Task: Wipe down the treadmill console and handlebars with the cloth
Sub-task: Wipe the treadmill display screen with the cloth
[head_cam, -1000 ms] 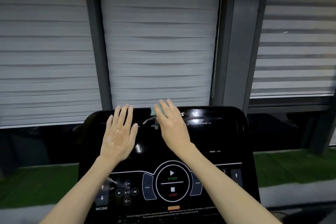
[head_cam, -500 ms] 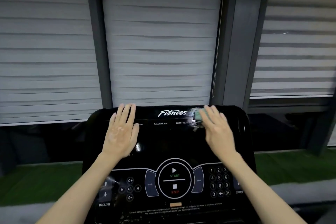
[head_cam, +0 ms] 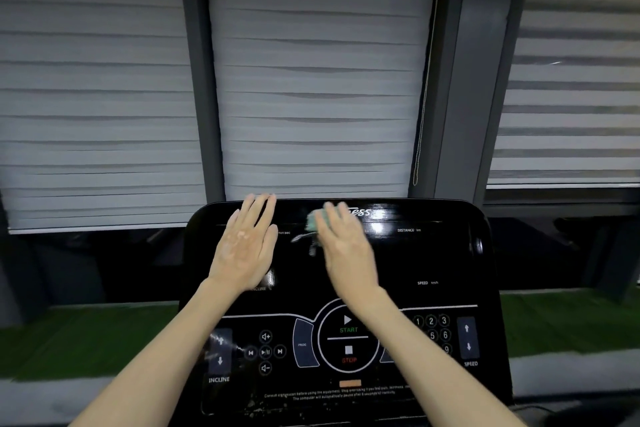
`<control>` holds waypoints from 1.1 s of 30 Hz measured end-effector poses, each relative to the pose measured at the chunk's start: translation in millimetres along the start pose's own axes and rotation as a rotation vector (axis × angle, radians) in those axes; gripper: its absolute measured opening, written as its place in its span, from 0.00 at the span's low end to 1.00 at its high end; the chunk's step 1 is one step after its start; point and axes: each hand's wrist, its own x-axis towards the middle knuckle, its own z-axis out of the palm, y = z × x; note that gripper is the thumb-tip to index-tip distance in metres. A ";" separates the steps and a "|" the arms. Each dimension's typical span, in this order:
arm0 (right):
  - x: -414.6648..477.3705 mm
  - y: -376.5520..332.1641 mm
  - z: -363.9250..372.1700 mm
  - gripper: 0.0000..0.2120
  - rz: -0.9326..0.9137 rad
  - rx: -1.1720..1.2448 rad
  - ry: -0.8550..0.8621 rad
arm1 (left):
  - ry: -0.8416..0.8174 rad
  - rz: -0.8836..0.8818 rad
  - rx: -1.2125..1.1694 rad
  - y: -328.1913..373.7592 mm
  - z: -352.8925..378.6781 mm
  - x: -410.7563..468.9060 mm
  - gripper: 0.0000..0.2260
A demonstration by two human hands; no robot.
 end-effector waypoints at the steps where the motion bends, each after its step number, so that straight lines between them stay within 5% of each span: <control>1: -1.0 -16.4 3.1 0.21 -0.051 0.013 -0.017 | -0.003 0.002 0.007 -1.4 -0.1 0.3 0.28; 7: -31.7 -36.1 -5.6 0.23 -0.183 -0.011 -0.110 | -0.029 0.030 0.016 -7.9 2.6 1.2 0.28; 16: -58.7 34.8 -24.3 0.25 0.170 -0.130 -0.034 | -0.052 0.001 -0.051 -2.1 -0.2 -0.8 0.30; 24: -130.5 19.5 -25.0 0.23 -0.566 -0.107 -0.376 | -0.089 0.051 -0.061 -9.3 -8.0 3.9 0.32; 27: -111.4 26.5 -36.6 0.22 -0.693 -0.127 -0.389 | -0.132 0.017 -0.086 -5.6 -11.8 5.3 0.31; 33: -42.4 8.2 -23.0 0.24 -0.215 -0.108 -0.201 | -0.189 0.064 -0.041 -14.3 -13.3 10.8 0.35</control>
